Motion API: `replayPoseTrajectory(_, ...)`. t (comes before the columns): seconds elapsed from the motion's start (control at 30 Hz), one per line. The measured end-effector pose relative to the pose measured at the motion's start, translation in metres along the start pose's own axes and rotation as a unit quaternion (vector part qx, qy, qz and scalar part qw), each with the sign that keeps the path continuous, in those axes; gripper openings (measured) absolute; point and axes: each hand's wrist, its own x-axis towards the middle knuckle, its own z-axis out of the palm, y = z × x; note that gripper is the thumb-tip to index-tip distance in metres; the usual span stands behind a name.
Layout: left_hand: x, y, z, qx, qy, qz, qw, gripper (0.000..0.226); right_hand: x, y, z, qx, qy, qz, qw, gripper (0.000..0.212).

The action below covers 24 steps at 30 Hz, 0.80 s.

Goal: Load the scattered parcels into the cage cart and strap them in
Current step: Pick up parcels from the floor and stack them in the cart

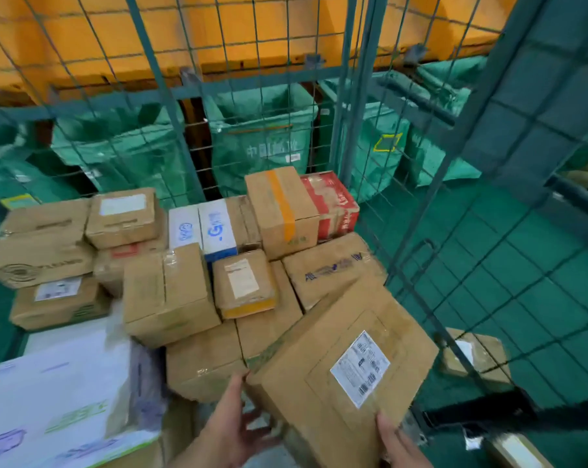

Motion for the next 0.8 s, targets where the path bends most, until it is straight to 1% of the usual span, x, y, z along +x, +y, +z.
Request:
replayPoseTrajectory(0.03, -0.010, 0.011, 0.007, 0.008, -0.005, 0.003, 1.000, 0.063, 0.009, -0.007, 0.004, 0.031, 0.013, -0.004, 0.999, 0.106)
replayPoseTrajectory(0.07, -0.017, 0.021, 0.015, 0.007, -0.017, 0.004, 1.000, 0.060, 0.017, -0.022, 0.005, 0.089, 0.056, 0.042, 0.994, 0.088)
replayPoseTrajectory(0.1, -0.002, 0.032, 0.025, 0.019, -0.034, 0.004, 0.999, 0.057, 0.027, -0.032, 0.006, 0.097, 0.095, 0.042, 0.990, 0.073)
replayPoseTrajectory(0.13, 0.000, 0.042, 0.036, 0.040, -0.029, 0.009, 0.999, 0.055, 0.028, -0.046, 0.012, 0.077, 0.111, 0.036, 0.990, 0.069)
replayPoseTrajectory(0.17, 0.007, 0.055, 0.048, 0.045, -0.045, 0.020, 0.998, 0.053, 0.044, -0.048, 0.016, 0.045, 0.090, 0.046, 0.994, 0.079)
replayPoseTrajectory(0.2, 0.015, 0.066, 0.064, 0.053, -0.045, 0.028, 0.997, 0.050, 0.062, -0.049, 0.010, 0.004, 0.042, 0.052, 0.998, 0.091)
replayPoseTrajectory(0.23, 0.020, 0.078, 0.076, 0.065, -0.058, 0.053, 0.995, 0.048, 0.078, -0.053, 0.006, -0.003, 0.046, 0.056, 0.997, 0.095)
replayPoseTrajectory(0.27, 0.026, 0.089, 0.091, 0.063, -0.067, 0.075, 0.993, 0.051, 0.088, -0.065, 0.005, 0.019, 0.046, 0.058, 0.997, 0.083)
replayPoseTrajectory(0.3, 0.036, 0.100, 0.103, 0.038, -0.089, 0.095, 0.991, 0.057, 0.100, -0.075, 0.004, 0.041, 0.036, 0.054, 0.997, 0.063)
replayPoseTrajectory(0.33, 0.035, 0.109, 0.116, 0.027, -0.094, 0.110, 0.989, 0.063, 0.109, -0.086, 0.009, 0.031, 0.011, 0.055, 0.998, 0.045)
replayPoseTrajectory(0.37, 0.039, 0.116, 0.132, 0.019, -0.103, 0.120, 0.987, 0.066, 0.126, -0.097, 0.008, 0.029, -0.018, 0.064, 0.997, 0.035)
replayPoseTrajectory(0.4, 0.043, 0.118, 0.144, 0.044, -0.097, 0.128, 0.986, 0.066, 0.136, -0.112, 0.010, 0.029, -0.039, 0.070, 0.996, 0.033)
replayPoseTrajectory(0.43, 0.044, 0.119, 0.155, 0.065, -0.087, 0.131, 0.985, 0.068, 0.148, -0.124, 0.012, 0.030, -0.054, 0.073, 0.995, 0.033)
replayPoseTrajectory(0.47, 0.049, 0.117, 0.164, 0.108, -0.063, 0.136, 0.983, 0.077, 0.162, -0.134, 0.010, 0.041, -0.057, 0.079, 0.994, 0.032)
replayPoseTrajectory(0.53, 0.054, 0.108, 0.180, 0.193, -0.026, 0.124, 0.973, 0.099, 0.190, -0.154, 0.001, 0.067, -0.025, 0.064, 0.995, 0.033)
replayPoseTrajectory(0.57, 0.059, 0.102, 0.187, 0.206, -0.009, 0.107, 0.973, 0.100, 0.202, -0.166, -0.006, 0.063, 0.002, 0.057, 0.996, 0.035)
replayPoseTrajectory(0.63, 0.071, 0.092, 0.201, 0.208, 0.024, 0.071, 0.975, 0.092, 0.231, -0.189, -0.020, 0.047, 0.030, 0.043, 0.998, 0.039)
replayPoseTrajectory(0.7, 0.081, 0.085, 0.213, 0.185, 0.041, 0.065, 0.980, 0.090, 0.264, -0.207, -0.034, 0.025, 0.064, 0.008, 0.998, 0.072)
replayPoseTrajectory(0.73, 0.084, 0.083, 0.217, 0.176, 0.039, 0.084, 0.980, 0.086, 0.274, -0.216, -0.041, 0.010, 0.076, -0.007, 0.997, 0.084)
replayPoseTrajectory(0.77, 0.089, 0.083, 0.225, 0.152, 0.035, 0.099, 0.983, 0.077, 0.287, -0.224, -0.046, 0.003, 0.085, -0.028, 0.996, 0.083)
replayPoseTrajectory(0.8, 0.091, 0.086, 0.230, 0.140, 0.035, 0.118, 0.982, 0.068, 0.290, -0.235, -0.050, -0.005, 0.088, -0.048, 0.995, 0.069)
